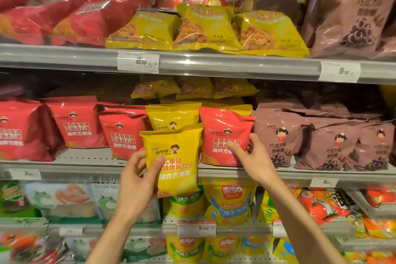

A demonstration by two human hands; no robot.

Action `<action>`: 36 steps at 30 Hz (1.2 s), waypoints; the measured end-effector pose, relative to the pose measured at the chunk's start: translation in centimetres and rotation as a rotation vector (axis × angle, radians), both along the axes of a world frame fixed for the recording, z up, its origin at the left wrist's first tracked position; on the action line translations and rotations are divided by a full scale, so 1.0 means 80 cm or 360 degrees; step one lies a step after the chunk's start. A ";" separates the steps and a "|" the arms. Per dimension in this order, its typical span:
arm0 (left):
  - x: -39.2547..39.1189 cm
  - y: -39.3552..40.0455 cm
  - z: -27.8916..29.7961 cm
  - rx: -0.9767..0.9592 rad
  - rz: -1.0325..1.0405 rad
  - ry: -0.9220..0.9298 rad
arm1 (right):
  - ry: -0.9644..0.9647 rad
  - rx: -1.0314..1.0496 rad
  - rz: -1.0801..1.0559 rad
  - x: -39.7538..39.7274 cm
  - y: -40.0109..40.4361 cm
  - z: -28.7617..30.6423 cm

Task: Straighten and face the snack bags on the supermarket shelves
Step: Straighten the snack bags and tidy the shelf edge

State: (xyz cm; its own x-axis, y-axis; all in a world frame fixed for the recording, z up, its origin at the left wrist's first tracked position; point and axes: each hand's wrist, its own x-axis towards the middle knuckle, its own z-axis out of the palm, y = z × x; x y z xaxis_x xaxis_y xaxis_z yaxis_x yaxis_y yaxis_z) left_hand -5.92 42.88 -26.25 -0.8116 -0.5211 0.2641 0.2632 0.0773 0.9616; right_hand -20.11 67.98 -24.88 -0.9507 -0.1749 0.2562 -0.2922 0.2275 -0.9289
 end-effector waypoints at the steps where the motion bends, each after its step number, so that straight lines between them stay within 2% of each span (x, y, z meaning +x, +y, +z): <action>1: 0.000 -0.002 0.000 0.0002 0.0008 -0.0006 | 0.0019 -0.0010 -0.0001 -0.002 -0.001 0.004; 5: 0.000 -0.007 -0.001 -0.0033 0.0029 0.0014 | 0.0033 -0.0066 -0.0005 -0.011 0.003 0.017; 13: -0.002 -0.009 -0.003 0.0007 -0.0014 -0.0017 | -0.0162 -0.0613 0.0195 -0.013 0.017 0.017; 16: -0.007 -0.003 -0.001 0.0016 -0.0057 -0.0005 | -0.0257 -0.0705 0.0205 -0.012 0.019 0.015; 21: -0.034 0.021 0.002 -0.0075 -0.0138 -0.0004 | -0.0287 -0.0842 0.0233 -0.008 0.034 0.007; 27: -0.065 0.038 0.012 -0.0245 -0.0149 0.0040 | -0.0437 -0.1171 0.0229 -0.002 0.051 0.008; 31: -0.079 0.046 0.015 -0.0371 -0.0088 0.0028 | -0.0437 -0.1140 0.0252 0.002 0.053 0.006; 36: -0.094 0.070 0.028 -0.0451 0.0012 0.0114 | -0.0344 -0.0989 0.0123 0.005 0.066 0.002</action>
State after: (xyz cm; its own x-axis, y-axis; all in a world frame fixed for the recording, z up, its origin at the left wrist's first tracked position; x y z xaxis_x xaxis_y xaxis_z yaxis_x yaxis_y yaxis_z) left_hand -13.42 48.52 -23.98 -0.7821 -0.4240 0.4566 0.3284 0.3423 0.8803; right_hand -19.67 73.23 -24.73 -0.9827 -0.1256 0.1361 -0.0784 -0.3839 -0.9200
